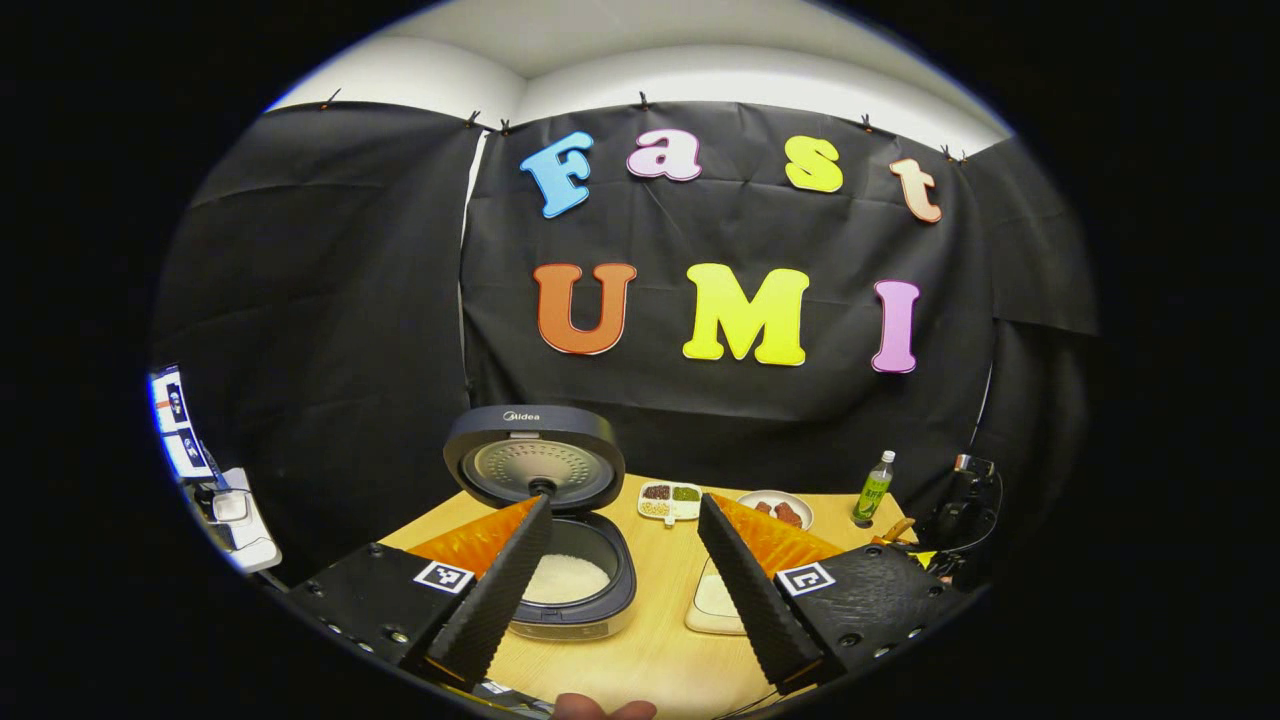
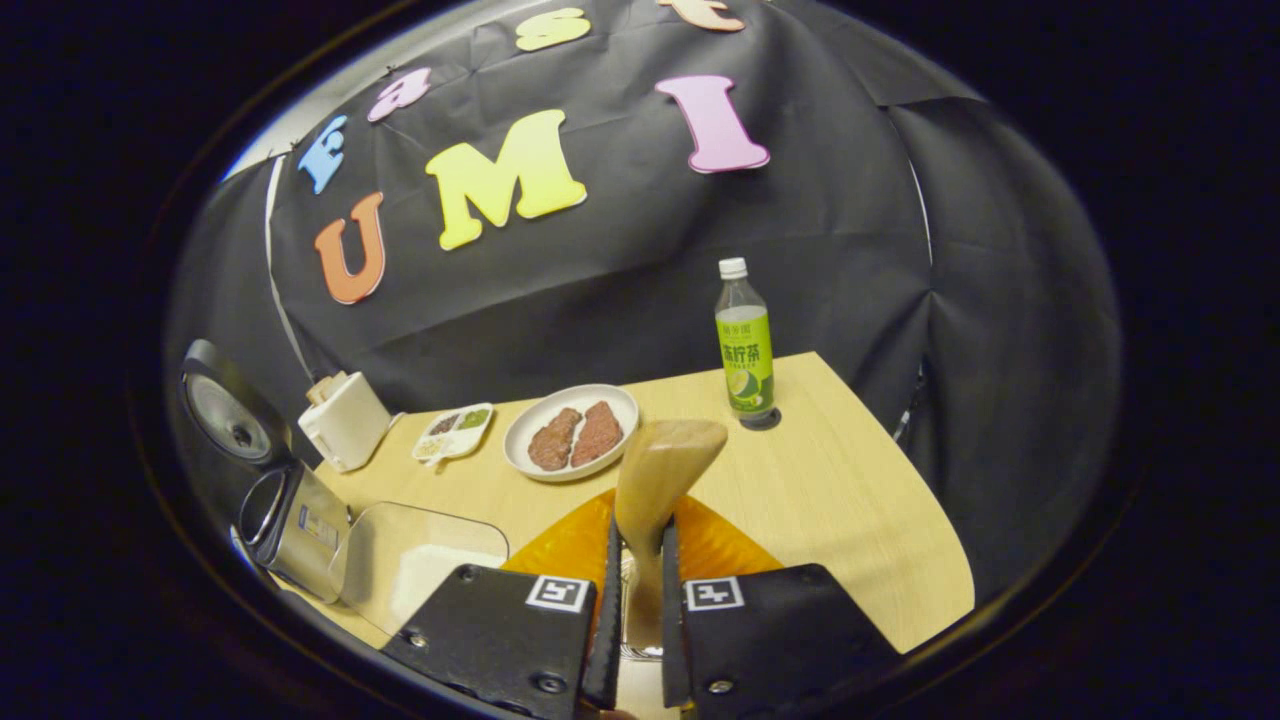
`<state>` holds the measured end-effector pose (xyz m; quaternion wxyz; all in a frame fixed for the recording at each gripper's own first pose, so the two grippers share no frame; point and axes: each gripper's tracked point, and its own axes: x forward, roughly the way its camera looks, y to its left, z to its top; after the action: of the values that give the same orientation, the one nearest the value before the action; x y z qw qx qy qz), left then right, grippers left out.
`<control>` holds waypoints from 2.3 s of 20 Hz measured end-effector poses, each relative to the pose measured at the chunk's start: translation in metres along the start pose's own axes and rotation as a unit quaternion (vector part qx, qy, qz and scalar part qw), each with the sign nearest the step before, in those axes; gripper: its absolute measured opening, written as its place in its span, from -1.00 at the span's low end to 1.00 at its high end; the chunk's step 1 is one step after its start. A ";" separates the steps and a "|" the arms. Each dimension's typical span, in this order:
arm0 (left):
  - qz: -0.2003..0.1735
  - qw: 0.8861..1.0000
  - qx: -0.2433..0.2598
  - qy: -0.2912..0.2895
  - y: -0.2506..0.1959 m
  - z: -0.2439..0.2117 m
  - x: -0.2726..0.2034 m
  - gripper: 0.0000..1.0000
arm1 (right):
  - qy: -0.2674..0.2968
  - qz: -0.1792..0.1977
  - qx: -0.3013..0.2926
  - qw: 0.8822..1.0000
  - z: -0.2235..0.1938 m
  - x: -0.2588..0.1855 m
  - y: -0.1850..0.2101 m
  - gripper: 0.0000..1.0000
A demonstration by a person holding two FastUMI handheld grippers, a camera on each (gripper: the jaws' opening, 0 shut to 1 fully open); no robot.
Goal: Close the left gripper, press the button to open the rice cooker; take a wooden spoon from the chopstick holder with the right hand, scoop a spoonful of rice and pour it into the rice cooker, then put the wooden spoon back into the chopstick holder.
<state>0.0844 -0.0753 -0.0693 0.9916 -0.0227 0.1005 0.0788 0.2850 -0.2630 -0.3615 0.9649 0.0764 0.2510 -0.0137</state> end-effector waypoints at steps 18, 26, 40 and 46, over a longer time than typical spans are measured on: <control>-0.019 0.999 -0.012 -0.046 0.018 0.042 0.016 0.89 | -0.157 -0.006 -0.060 0.986 0.143 -0.131 0.031 1.00; 0.017 0.998 0.004 -0.056 0.066 0.087 0.055 0.89 | -0.229 -0.049 -0.046 0.971 0.180 -0.229 0.042 1.00; 0.039 0.996 0.009 0.075 0.118 0.067 0.182 0.89 | -0.218 -0.121 -0.053 0.967 0.125 -0.318 0.033 1.00; 0.052 0.990 0.002 0.131 0.126 0.041 0.201 0.89 | -0.205 -0.134 -0.056 0.968 0.114 -0.328 0.026 0.97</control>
<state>0.2661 0.0824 -0.0739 0.9645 -0.0254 0.2308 0.1260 0.0547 -0.2587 -0.1003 0.9878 -0.0165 0.0562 -0.1441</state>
